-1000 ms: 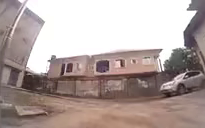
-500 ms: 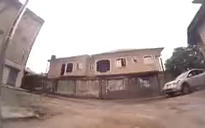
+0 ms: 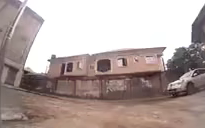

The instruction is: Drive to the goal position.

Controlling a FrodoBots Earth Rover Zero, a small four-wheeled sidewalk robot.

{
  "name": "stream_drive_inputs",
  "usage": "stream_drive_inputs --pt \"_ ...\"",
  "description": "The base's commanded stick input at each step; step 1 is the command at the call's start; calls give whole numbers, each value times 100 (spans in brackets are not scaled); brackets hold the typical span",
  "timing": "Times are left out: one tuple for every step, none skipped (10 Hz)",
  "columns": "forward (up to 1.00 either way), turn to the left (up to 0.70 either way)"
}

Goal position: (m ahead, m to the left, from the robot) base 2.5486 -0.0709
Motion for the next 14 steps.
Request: stream_drive_inputs --pt "84 3" --pt "84 3" --pt "84 3" --pt "84 3" --pt "84 3" --pt "84 3" --pt "84 3" --pt "84 3" --pt "84 3" --pt "84 3" --pt "84 3" --pt "84 -15" --pt "84 -33" --pt "84 -33"
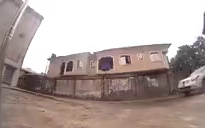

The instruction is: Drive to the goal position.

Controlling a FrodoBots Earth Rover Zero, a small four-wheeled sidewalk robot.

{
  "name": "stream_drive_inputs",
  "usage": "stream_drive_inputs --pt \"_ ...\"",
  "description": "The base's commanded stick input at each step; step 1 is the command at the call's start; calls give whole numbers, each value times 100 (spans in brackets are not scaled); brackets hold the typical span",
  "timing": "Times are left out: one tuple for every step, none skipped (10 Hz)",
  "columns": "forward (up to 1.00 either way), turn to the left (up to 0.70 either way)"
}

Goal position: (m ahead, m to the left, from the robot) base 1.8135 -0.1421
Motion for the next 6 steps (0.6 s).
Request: stream_drive_inputs --pt "84 -1" --pt "84 3" --pt "84 3" --pt "84 3" --pt "84 3" --pt "84 3"
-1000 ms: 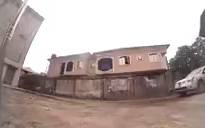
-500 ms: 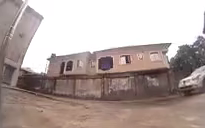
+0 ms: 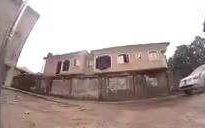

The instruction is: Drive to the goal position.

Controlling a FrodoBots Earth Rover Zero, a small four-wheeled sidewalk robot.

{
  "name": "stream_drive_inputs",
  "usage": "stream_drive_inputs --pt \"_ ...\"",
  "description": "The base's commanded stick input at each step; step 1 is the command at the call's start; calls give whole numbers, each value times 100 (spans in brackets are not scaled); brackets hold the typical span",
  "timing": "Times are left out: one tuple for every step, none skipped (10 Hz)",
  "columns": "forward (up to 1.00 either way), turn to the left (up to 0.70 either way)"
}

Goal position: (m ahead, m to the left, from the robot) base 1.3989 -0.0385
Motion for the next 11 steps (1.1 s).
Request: stream_drive_inputs --pt "84 3" --pt "84 3" --pt "84 -10" --pt "84 -29" --pt "84 -5" --pt "84 3" --pt "84 3" --pt "84 3" --pt "84 3" --pt "84 3" --pt "84 3"
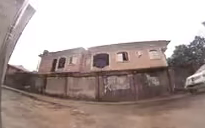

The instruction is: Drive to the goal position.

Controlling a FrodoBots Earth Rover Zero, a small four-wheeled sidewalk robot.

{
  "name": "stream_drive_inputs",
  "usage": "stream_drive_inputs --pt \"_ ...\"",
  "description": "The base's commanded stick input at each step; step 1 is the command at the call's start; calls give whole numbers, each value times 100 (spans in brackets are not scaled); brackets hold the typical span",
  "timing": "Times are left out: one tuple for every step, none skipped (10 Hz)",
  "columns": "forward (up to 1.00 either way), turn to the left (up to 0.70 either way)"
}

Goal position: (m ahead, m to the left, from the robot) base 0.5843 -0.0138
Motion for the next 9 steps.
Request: stream_drive_inputs --pt "84 3" --pt "84 -13" --pt "84 -33" --pt "84 -33" --pt "84 -24" --pt "84 -11" --pt "84 1" --pt "84 3" --pt "84 3"
